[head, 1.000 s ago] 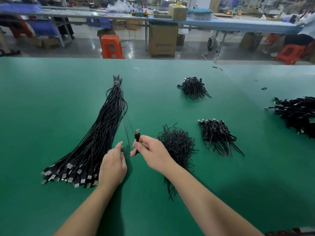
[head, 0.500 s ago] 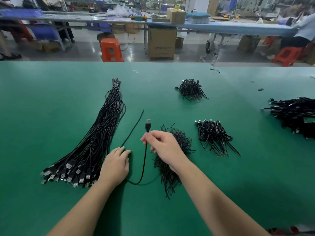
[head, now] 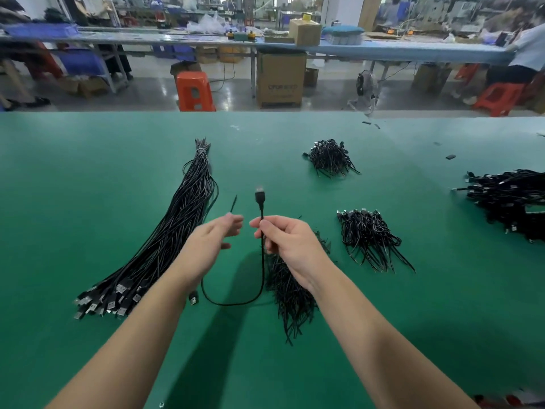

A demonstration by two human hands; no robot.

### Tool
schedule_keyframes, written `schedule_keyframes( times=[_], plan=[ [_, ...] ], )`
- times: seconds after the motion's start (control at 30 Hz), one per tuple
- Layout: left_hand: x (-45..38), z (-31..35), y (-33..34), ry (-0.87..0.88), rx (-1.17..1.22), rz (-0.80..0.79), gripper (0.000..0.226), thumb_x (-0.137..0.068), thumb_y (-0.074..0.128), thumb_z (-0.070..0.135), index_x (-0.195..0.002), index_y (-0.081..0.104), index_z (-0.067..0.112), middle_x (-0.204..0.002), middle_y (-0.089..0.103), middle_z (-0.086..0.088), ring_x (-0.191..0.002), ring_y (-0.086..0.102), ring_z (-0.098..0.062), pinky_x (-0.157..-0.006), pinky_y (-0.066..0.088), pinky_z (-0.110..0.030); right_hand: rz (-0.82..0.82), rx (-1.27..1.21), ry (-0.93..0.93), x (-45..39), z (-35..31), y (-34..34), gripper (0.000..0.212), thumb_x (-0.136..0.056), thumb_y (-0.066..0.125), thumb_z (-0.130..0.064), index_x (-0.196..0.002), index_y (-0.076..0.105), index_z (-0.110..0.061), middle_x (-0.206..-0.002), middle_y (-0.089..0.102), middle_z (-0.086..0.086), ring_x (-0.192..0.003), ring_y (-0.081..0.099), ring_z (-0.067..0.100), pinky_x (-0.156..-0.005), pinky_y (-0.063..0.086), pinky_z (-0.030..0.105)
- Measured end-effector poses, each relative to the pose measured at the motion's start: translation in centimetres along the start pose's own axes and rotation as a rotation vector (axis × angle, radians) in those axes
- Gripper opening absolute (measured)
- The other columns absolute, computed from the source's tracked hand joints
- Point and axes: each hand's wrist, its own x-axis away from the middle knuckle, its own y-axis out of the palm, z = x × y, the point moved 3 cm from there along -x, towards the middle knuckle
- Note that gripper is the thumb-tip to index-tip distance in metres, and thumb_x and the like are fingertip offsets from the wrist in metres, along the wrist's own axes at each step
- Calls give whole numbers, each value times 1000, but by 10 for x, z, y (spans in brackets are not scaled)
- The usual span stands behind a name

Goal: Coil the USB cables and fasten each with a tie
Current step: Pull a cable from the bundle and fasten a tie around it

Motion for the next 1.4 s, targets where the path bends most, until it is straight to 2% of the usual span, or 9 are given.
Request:
schedule_keyframes(
  times=[0.13, 0.3, 0.43, 0.63, 0.73, 0.87, 1.17, 1.27, 1.4],
  plan=[
    [11, 39, 8, 50, 28, -165, 38, -98, 49, 49, -122, 69, 28, -105, 74, 6, -97, 66, -5, -97, 50, -31, -74, 5, 9, 7, 9, 14, 17, -99, 62, -18, -93, 77, -19, -75, 67, -3, -53, 39, 8, -52, 37, 20],
    [17, 47, 10, 45, 37, -100, 29, -103, 50, 30, -110, 75, 17, -95, 74, -15, -87, 67, -18, -100, 48, -45, -118, -13, 58, 11, 14, 20, 27, -103, 55, -31, -89, 74, -16, -70, 55, 11, -49, 27, 13, -50, 21, 29],
    [16, 48, 3, 80, 212, -60, 36, -106, 42, 27, -115, 72, 8, -114, 74, -4, -107, 69, -16, -91, 53, -32, -211, 20, 46, 17, 15, 24, 27, -106, 49, -26, -93, 69, -14, -67, 59, -3, -43, 25, 9, -47, 18, 27],
    [19, 43, 4, 83, 150, -205, 40, -106, 40, 25, -107, 77, 11, -95, 74, -17, -72, 59, -15, -69, 50, -19, -228, 25, 14, 20, 13, 25, 29, -106, 49, -22, -84, 68, -19, -65, 55, -5, -42, 27, 5, -45, 23, 18],
    [17, 40, 3, 82, 176, -175, 37, -104, 40, 21, -111, 74, 9, -106, 76, -10, -89, 70, -22, -66, 52, -22, -225, 149, -28, 23, 14, 26, 31, -106, 49, -22, -82, 69, -15, -66, 57, -8, -48, 43, -1, -52, 34, 8],
    [16, 36, 5, 97, 153, -238, 40, -96, 45, 35, -111, 75, 12, -112, 75, -8, -70, 66, -17, -58, 47, -21, -243, 222, -53, 25, 15, 26, 32, -107, 47, -17, -86, 64, 0, -65, 58, -13, -66, 50, -4, -72, 37, 10],
    [14, 25, 2, 47, 233, -324, 53, -95, 31, 42, -122, 71, 19, -122, 71, -6, -114, 67, -20, -82, 52, -18, -220, 176, -28, 28, 14, 31, 29, -106, 48, -18, -83, 65, -17, -64, 58, -8, -71, 53, -2, -76, 38, 11],
    [12, 31, 3, 109, 286, -232, 53, -97, 28, 34, -124, 66, 9, -119, 72, -12, -114, 67, -27, -94, 54, -31, -240, 110, 34, 28, 23, 36, 31, -106, 48, -23, -79, 63, -18, -62, 56, -6, -69, 52, 8, -84, 40, 22],
    [10, 51, -9, 132, 769, -146, 50, -98, 29, 24, -116, 69, -1, -112, 72, -19, -104, 70, -30, -85, 58, -38, -252, -172, 198, 29, 48, 45, 31, -106, 46, -25, -79, 55, -15, -60, 47, -8, -66, 45, 12, -79, 42, 25]
  ],
)
